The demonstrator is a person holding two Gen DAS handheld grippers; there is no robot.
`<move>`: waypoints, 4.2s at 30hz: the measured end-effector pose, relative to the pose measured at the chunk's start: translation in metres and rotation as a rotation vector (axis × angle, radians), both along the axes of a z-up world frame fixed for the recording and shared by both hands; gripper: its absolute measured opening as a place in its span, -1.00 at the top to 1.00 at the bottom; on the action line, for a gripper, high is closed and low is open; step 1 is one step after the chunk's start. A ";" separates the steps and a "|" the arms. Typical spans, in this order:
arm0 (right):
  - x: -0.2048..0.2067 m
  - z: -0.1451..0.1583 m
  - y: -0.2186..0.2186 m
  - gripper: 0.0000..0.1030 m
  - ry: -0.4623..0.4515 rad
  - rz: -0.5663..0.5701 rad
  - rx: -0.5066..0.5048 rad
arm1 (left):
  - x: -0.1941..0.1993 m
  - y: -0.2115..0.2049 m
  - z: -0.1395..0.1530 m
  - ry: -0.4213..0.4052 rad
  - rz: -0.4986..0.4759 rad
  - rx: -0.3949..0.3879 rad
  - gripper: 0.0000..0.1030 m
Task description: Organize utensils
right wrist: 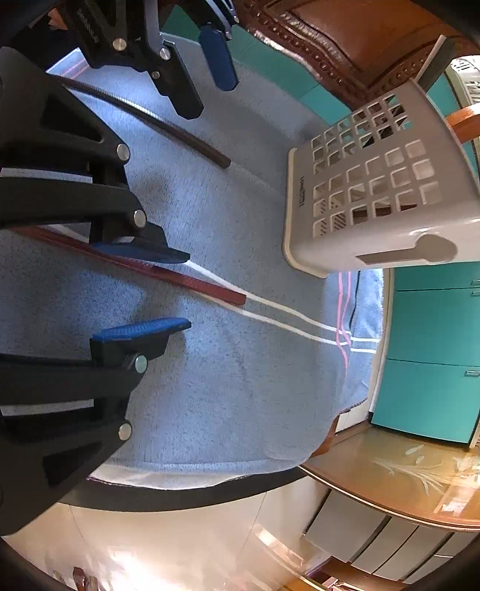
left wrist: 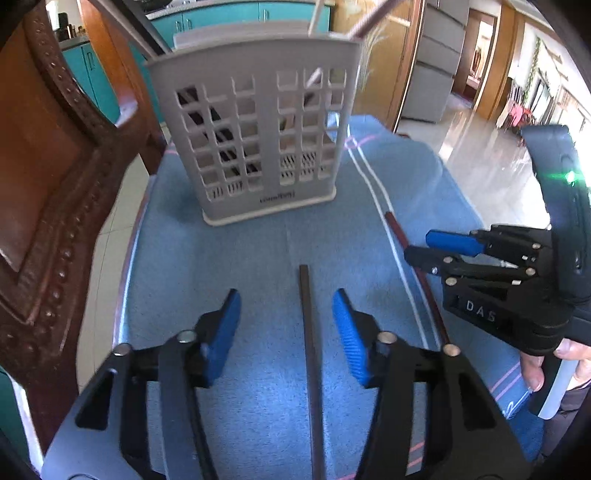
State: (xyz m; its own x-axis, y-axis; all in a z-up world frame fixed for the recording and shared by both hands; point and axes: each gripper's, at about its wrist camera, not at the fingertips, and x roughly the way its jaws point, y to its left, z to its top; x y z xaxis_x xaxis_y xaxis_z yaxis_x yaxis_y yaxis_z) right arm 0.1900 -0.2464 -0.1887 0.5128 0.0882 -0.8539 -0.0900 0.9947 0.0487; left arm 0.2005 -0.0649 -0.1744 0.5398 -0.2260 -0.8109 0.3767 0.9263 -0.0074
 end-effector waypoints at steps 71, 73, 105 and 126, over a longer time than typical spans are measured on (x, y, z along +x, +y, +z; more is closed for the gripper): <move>-0.146 0.244 -0.002 -0.93 -0.893 -0.108 0.124 | -0.051 0.057 0.205 -0.598 0.262 -0.178 -0.40; -0.175 0.238 -0.004 -0.94 -0.910 -0.135 0.089 | -0.079 0.059 0.204 -0.615 0.243 -0.180 -0.72; -0.252 0.225 0.019 -0.94 -0.888 -0.118 -0.016 | -0.221 0.055 0.196 -0.674 0.187 -0.094 -0.93; -0.249 0.222 0.022 -0.94 -0.870 -0.111 -0.013 | -0.222 0.052 0.193 -0.676 0.187 -0.082 -0.93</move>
